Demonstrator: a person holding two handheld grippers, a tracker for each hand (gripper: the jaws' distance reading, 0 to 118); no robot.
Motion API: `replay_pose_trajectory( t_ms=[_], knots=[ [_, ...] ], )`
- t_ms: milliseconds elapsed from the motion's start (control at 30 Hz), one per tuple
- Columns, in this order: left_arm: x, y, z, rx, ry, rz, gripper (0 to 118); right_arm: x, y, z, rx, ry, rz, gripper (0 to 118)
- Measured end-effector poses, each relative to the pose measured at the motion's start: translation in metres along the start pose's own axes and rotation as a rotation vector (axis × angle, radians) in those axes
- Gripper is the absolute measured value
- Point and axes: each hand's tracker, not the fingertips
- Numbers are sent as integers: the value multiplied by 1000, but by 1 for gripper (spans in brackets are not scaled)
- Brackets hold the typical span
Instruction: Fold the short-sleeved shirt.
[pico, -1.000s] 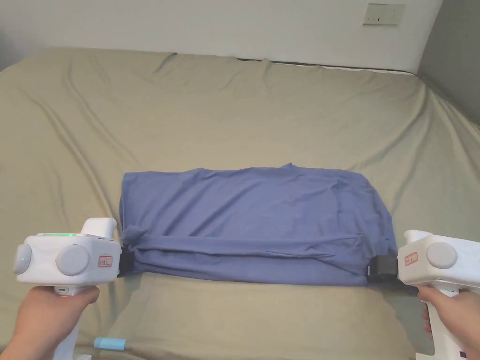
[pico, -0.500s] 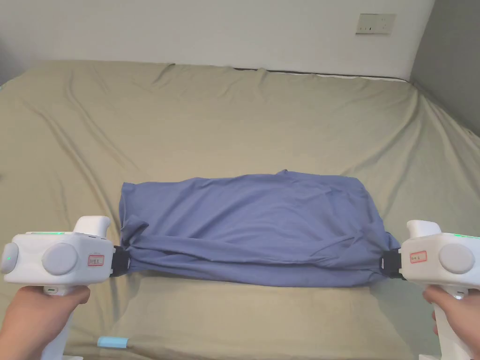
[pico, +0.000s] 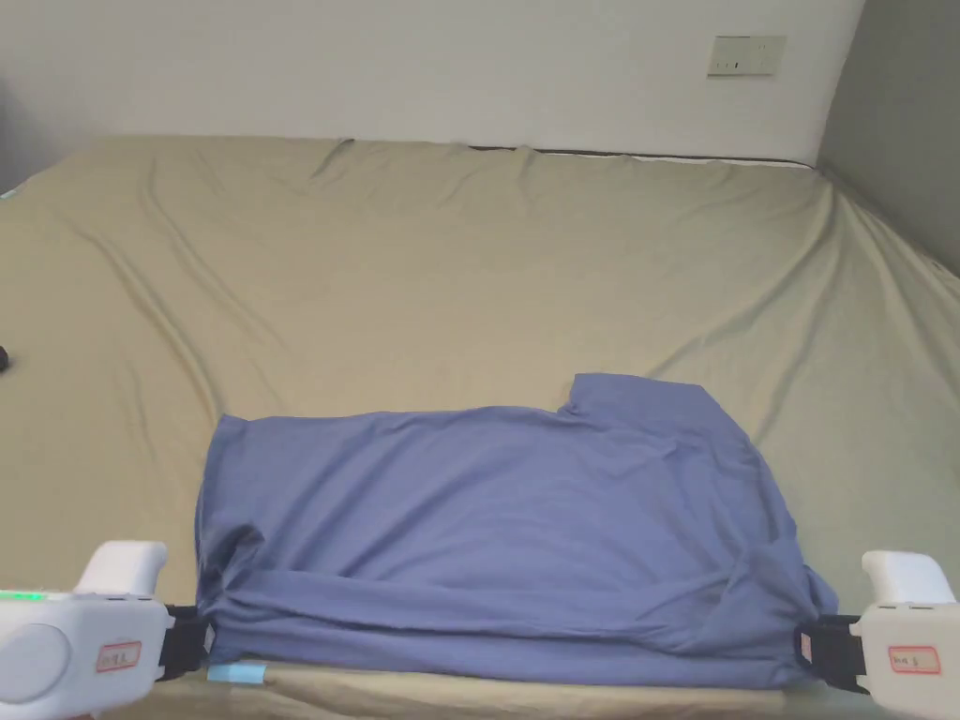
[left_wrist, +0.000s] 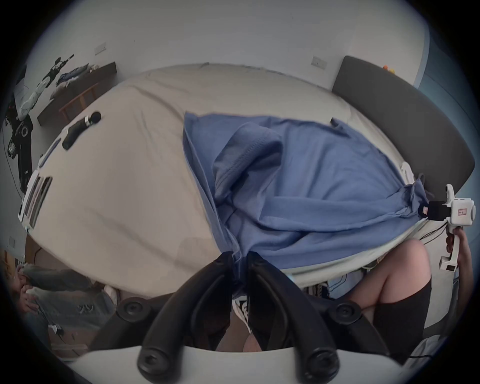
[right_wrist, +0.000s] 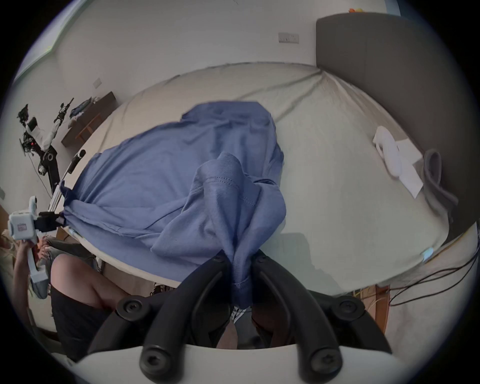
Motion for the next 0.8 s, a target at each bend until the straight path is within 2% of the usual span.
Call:
replay_pose_trajectory(
  t_ms=[167, 200, 233, 267, 300, 333, 367, 400, 500, 533, 567, 600, 633, 667, 733, 800],
  knots=[
    [-14, 11, -8, 9, -5, 7, 16, 5, 3, -6, -3, 8, -27, 16],
    [-15, 12, -5, 14, -7, 14, 22, 6, 5, -1, 13, 16, -40, 22],
    [-16, 13, -1, 29, 1, 21, 44, 7, 7, 2, 19, 10, -48, 50],
    [-19, 14, 6, 56, 18, 47, 79, 7, 9, 6, 31, -19, -63, 90],
    [-19, 15, 17, 66, 14, 102, 107, 8, 10, 11, 37, -49, -75, 118],
    [-21, 16, 30, 81, -27, 161, 118, 9, 10, 19, 48, -52, -83, 116],
    [-26, 13, 46, 131, -75, 205, 118, 9, 12, 40, 135, -61, -95, 114],
    [-29, 11, 64, 216, -71, 198, 118, 8, 16, 55, 150, -41, -88, 115],
    [-25, 9, 111, 376, 91, 114, 118, -19, 15, 105, 268, -64, -44, 115],
    [-22, 10, 121, 424, 103, 80, 118, -27, 17, 116, 316, -66, -13, 113],
    [-18, 12, 131, 460, 97, 52, 118, -37, 20, 126, 352, -64, 14, 107],
    [-14, 14, 138, 474, 74, 42, 106, -47, 22, 135, 397, -52, 48, 90],
    [-11, 17, 143, 481, 84, 42, 52, -48, 26, 127, 447, -35, 87, 34],
    [-9, 20, 145, 496, 96, 47, 0, -59, 28, 129, 486, -35, 131, 2],
    [-1, 28, 140, 479, 101, 45, 0, -80, 33, 118, 528, -112, 168, 2],
    [0, 34, 123, 443, 124, 34, 0, -93, 45, 95, 475, -80, 238, 2]
  ],
)
